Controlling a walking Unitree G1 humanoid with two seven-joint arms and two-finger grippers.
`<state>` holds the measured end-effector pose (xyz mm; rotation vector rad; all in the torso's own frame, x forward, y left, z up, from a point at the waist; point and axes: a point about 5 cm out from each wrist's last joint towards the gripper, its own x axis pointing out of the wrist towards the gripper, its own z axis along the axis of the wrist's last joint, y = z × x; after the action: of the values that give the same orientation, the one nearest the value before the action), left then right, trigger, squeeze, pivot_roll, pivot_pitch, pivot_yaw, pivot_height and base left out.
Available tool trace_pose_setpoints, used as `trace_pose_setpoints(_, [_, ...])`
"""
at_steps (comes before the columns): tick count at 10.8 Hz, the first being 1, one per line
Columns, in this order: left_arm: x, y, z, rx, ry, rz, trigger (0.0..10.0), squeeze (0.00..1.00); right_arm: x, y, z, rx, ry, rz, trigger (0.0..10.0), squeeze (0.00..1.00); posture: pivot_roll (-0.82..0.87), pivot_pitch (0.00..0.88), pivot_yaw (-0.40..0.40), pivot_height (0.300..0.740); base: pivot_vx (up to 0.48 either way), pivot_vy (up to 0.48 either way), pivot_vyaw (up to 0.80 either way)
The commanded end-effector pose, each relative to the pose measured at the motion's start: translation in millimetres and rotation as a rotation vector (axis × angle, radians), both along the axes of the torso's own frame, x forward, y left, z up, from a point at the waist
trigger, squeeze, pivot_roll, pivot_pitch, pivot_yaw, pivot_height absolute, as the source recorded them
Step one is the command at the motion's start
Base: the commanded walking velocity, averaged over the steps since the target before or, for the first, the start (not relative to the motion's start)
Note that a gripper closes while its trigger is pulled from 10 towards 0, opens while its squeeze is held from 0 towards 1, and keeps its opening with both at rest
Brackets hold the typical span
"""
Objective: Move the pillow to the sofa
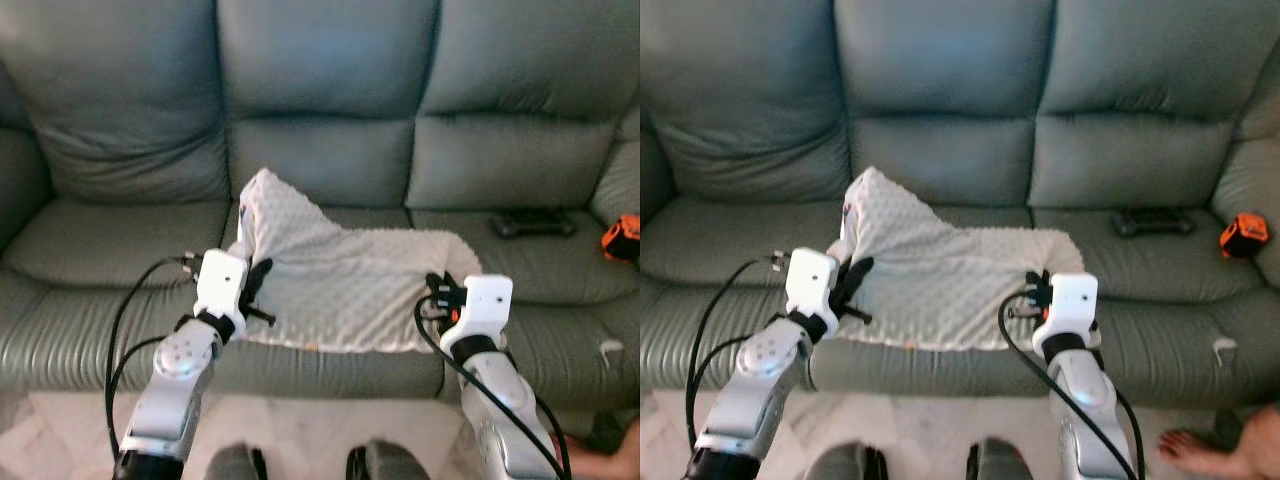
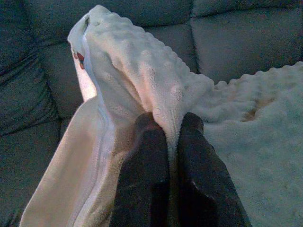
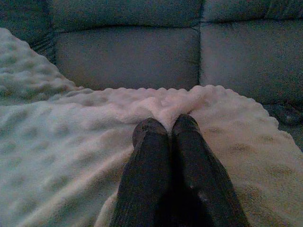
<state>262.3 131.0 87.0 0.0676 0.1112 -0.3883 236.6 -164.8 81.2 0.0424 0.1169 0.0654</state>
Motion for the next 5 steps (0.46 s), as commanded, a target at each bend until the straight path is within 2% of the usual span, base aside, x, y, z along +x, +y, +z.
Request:
trace_pose_setpoints(1, [-1.3, -3.8, 3.0, 0.002, -0.011, -0.015, 10.0, 0.0, -0.3, 3.1, 5.5, 0.002, -0.021, 0.015, 10.0, 0.0, -0.07, 0.066, 0.008, 0.645, 0.0, 0.0, 0.0])
trace_pose_setpoints(2, [-0.7, -4.3, 3.0, 0.001, -0.011, -0.013, 10.0, 0.0, -0.1, 3.0, 5.7, 0.0, -0.021, 0.015, 10.0, 0.0, -0.07, 0.066, 0.007, 0.625, 0.0, 0.0, 0.0])
trace_pose_setpoints(5, [0.6, -5.7, 5.6, -0.012, -0.017, -0.015, 10.0, 0.0, 1.1, 2.2, 6.5, 0.0, -0.024, 0.016, 10.0, 0.0, -0.07, 0.064, 0.002, 0.62, 0.0, 0.0, 0.0])
